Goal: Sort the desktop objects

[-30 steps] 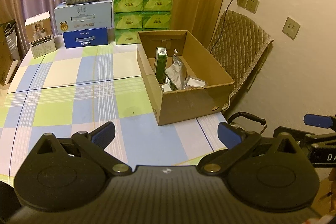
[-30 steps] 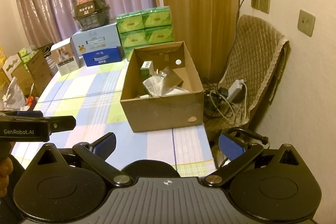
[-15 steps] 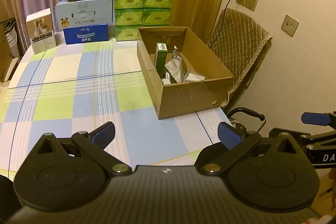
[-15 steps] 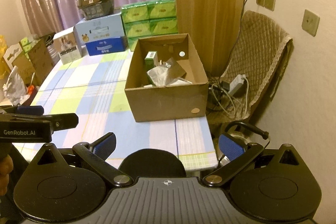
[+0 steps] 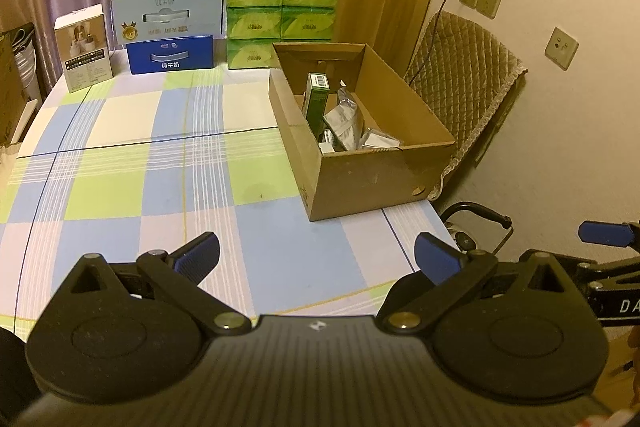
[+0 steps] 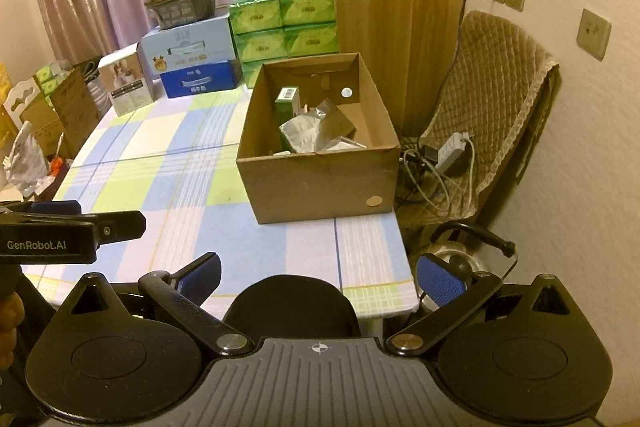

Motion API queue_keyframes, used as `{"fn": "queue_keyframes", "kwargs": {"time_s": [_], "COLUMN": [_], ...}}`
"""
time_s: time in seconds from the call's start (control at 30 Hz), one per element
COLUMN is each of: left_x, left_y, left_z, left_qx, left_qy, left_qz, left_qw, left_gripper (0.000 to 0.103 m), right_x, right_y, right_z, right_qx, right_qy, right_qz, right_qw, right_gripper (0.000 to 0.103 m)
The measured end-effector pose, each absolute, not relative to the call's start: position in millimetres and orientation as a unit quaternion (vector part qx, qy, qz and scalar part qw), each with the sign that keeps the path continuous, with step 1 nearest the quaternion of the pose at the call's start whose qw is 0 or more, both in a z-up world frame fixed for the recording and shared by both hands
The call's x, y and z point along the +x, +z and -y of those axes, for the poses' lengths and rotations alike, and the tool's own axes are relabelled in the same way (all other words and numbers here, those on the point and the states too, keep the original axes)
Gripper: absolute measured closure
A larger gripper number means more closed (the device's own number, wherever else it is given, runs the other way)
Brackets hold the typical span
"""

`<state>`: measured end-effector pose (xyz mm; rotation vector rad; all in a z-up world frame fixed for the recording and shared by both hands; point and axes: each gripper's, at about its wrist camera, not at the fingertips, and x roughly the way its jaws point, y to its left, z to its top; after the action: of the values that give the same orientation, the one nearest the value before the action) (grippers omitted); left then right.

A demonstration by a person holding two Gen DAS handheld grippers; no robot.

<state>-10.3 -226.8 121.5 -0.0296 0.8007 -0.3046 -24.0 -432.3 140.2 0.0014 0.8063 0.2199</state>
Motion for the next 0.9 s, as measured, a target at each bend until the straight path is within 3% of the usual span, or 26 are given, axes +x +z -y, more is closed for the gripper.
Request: {"fn": "queue_keyframes", "kwargs": {"time_s": [0.9], "left_x": [0], "left_y": [115], "left_z": [219], "left_qx": [-0.031], "left_qy": [-0.147], "left_qz": [-0.392], "left_qw": [0.908], "left_gripper": [0.001], "right_x": [-12], "right_y": [138], "right_z": [424], "right_qx": [-0.001], "right_qy": [0.109], "right_qz": [-0.396], "right_qw": [0.912], "right_gripper": [0.002]}}
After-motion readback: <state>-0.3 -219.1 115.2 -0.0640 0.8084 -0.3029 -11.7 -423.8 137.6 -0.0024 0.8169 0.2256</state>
